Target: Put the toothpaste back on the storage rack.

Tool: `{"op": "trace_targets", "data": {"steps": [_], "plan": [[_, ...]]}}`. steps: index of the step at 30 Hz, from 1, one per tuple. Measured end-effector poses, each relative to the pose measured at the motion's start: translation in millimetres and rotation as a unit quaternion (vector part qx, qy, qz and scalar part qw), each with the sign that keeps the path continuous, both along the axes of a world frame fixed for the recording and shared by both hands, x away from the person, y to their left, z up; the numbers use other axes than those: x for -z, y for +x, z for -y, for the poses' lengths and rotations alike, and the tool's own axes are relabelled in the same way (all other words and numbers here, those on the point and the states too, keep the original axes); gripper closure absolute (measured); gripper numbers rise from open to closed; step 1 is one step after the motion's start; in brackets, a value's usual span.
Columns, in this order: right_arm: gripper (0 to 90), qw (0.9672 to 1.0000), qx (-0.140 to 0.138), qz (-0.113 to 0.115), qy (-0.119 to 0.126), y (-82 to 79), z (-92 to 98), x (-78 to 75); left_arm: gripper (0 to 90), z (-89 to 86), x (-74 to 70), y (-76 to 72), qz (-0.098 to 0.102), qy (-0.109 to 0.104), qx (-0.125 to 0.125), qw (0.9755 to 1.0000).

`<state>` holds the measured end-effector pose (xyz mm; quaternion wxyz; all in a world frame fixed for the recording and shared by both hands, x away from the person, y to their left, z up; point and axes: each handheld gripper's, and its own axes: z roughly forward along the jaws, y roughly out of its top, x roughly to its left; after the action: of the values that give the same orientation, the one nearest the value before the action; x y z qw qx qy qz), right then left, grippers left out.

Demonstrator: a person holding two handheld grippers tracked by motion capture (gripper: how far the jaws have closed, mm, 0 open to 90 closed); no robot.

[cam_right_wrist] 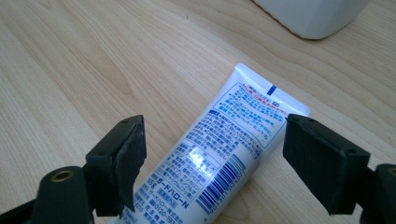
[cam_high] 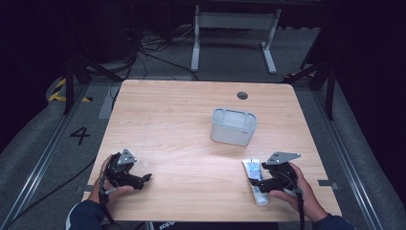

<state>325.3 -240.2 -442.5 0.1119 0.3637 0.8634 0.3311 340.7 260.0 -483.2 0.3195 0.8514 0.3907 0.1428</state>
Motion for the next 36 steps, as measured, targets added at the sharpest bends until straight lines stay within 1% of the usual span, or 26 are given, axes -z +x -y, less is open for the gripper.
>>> {"op": "trace_targets", "data": {"steps": [3,6,10,12,16,17,18,20,23,25,32,36], "plan": [[21.8,0.9999,0.01,-0.003,-0.012,1.6,-2.1,3.5,0.3,0.0,0.1,0.0,0.0,0.0,0.0,1.0],[21.4,0.9998,0.015,-0.005,-0.015,2.9,-2.1,5.7,0.3,0.0,0.0,0.1,0.0,0.0,0.0,1.0],[21.0,0.9995,0.014,-0.02,-0.022,6.4,-3.4,12.2,0.3,0.1,0.0,0.0,0.0,0.0,0.0,1.0],[18.9,0.9991,0.017,-0.034,-0.018,8.8,-3.5,14.9,0.2,0.0,0.0,0.0,0.0,0.0,0.0,1.0],[16.6,0.9988,0.019,-0.041,-0.021,11.3,-3.8,17.0,0.3,0.1,0.1,0.0,-0.001,-0.001,0.0,1.0],[16.8,0.9984,0.018,-0.048,-0.022,12.4,-4.3,18.4,0.3,0.0,0.0,0.0,0.0,0.0,0.0,1.0],[15.8,0.9984,0.017,-0.05,-0.022,13.0,-5.4,19.8,0.2,0.0,0.0,0.0,0.0,0.0,0.0,1.0],[16.4,0.9981,0.014,-0.05,-0.033,13.7,-7.5,20.6,0.2,0.0,0.0,0.0,0.0,0.0,0.0,1.0],[17.9,0.9981,0.012,-0.047,-0.037,15.2,-8.6,21.0,0.2,0.0,0.0,0.1,0.0,0.0,0.0,1.0],[18.3,0.9979,0.01,-0.049,-0.041,16.2,-9.1,21.2,0.2,0.0,0.0,0.1,0.0,0.0,0.001,1.0],[23.4,0.9978,0.008,-0.051,-0.041,20.7,-12.2,21.0,0.2,0.0,0.0,0.1,0.0,0.0,0.0,1.0],[25.8,0.9976,0.01,-0.05,-0.046,22.6,-14.7,20.2,0.3,0.0,0.1,0.0,0.0,0.0,0.0,1.0]]}}
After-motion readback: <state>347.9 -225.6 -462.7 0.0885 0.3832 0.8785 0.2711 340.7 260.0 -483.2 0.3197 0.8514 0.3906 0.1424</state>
